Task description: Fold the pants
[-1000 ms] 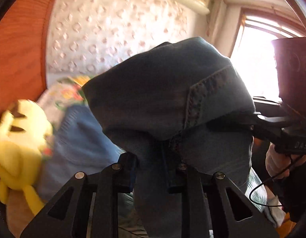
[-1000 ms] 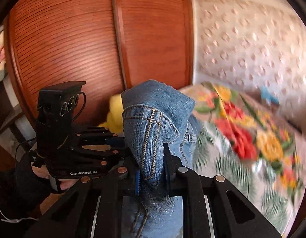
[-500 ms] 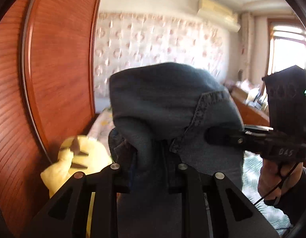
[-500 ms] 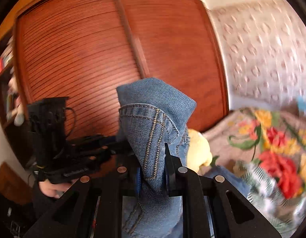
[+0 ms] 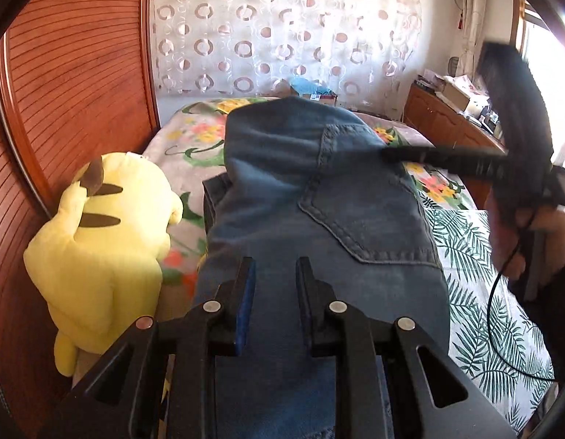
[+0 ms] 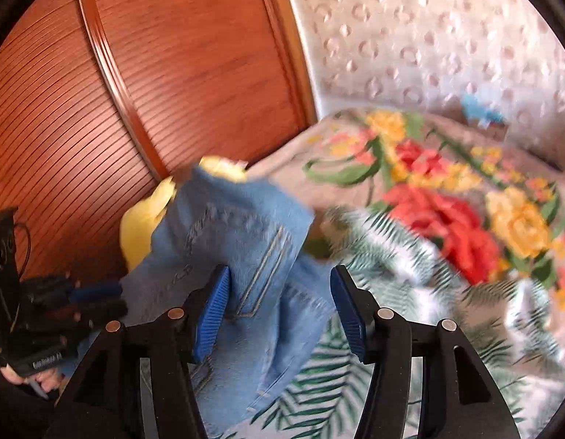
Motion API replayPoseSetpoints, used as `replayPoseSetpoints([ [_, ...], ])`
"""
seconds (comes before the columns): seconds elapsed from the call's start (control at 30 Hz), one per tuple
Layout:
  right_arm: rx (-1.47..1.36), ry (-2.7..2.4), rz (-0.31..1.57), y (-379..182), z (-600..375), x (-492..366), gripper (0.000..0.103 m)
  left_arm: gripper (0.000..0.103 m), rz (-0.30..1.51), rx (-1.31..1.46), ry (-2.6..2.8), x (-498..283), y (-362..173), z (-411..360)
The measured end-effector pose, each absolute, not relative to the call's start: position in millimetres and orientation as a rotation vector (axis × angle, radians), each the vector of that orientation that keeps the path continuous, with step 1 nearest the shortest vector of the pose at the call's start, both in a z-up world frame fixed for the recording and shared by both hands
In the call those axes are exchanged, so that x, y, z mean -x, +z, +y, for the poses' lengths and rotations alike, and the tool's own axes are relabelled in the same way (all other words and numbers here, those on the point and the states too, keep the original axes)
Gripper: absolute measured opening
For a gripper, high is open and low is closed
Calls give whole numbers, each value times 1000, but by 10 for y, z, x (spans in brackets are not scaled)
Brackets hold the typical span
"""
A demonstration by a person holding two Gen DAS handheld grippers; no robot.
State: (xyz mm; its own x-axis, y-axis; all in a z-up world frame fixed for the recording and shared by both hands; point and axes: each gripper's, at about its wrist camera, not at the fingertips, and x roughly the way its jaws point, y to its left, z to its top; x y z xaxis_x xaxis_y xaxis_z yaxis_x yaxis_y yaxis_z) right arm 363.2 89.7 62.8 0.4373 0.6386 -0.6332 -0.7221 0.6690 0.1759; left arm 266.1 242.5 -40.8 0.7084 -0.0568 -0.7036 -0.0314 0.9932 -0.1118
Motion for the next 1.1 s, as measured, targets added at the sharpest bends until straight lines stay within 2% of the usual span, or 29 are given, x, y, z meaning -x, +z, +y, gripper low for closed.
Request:
replayPoseSetpoints([
  [0.03,134,840,685,708,837,-3532,58,23,786,118,-12,-2663,-422,2396],
  [0.1,144,858,617,872,894,-3389,43,23,791,121,-6,-2737,-474,2452],
  [0.17,165,930,606,867,1025,-3266,35,24,797,133,1,-2713,-519,2466],
  [0.3,291,878,654,577,1347,-3344,31,24,813,144,27,-2652,-653,2478],
  [0.4,255,844,741,323,1317,-3536,31,24,806,155,38,-2595,-680,2487],
  [0.6,186,814,715,489,1051,-3323,31,25,787,144,50,-2489,-517,2406],
  [0.8,162,802,640,775,529,-2760,31,38,710,103,21,-2263,-209,2101],
  [0.87,163,789,616,912,271,-2393,31,49,687,95,7,-2187,-126,1997],
  [1.0,138,743,577,1083,-274,-1815,31,52,638,71,-25,-2010,51,1716],
  [1.07,124,712,551,1176,-534,-1547,31,69,614,56,-36,-1941,111,1594],
  [1.1,122,696,536,1213,-646,-1421,31,71,597,46,-49,-1894,152,1509],
])
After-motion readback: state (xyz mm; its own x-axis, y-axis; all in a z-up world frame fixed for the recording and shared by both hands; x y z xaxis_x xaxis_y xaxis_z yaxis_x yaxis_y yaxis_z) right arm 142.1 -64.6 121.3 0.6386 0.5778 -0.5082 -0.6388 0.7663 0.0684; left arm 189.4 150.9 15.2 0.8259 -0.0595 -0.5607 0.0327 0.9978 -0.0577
